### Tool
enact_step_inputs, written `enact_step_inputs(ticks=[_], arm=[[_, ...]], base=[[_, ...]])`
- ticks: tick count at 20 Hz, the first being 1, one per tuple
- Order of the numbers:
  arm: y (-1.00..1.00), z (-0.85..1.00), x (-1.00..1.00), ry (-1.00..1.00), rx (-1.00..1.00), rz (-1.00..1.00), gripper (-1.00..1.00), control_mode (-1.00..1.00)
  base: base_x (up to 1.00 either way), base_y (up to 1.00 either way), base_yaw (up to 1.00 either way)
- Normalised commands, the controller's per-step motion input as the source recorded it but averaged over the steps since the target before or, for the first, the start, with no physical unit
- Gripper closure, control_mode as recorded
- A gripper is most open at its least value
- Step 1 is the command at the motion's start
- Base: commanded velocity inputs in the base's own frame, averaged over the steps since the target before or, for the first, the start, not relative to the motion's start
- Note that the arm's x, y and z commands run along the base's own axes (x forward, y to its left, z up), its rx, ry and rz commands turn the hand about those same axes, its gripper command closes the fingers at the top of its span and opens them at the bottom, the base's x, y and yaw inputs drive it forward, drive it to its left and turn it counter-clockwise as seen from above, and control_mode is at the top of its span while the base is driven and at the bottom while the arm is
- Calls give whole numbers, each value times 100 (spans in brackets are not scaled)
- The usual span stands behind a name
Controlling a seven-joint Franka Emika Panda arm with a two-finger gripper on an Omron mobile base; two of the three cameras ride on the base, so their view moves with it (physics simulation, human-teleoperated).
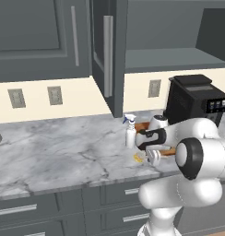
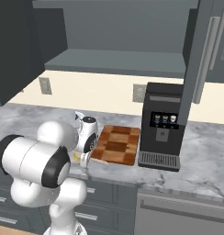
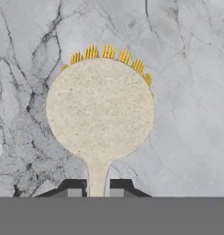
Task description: Grab the spray bottle from the cabinet, then place it next to the cutting board for sanitizing. Then grab the dish brush from the countertop next to the sink and place it next to the cutting board.
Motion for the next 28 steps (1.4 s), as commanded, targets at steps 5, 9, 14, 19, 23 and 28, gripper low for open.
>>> enact_step_inputs(ticks=[5, 9, 14, 19, 23, 28], arm=[[0, -8, 1, -1, 0, 0, -100, -100], [0, 2, 0, -4, 0, 0, -100, -100], [0, 28, -2, -5, 0, 0, -100, -100], [0, 48, -2, -5, 0, 0, -100, -100], [0, 67, -2, -1, -1, 0, -100, -100], [0, 86, -8, -1, -4, 0, -100, -100]], base=[[0, 0, 0], [0, 0, 0], [0, 0, 0], [0, 0, 0], [0, 0, 0], [0, 0, 0]])
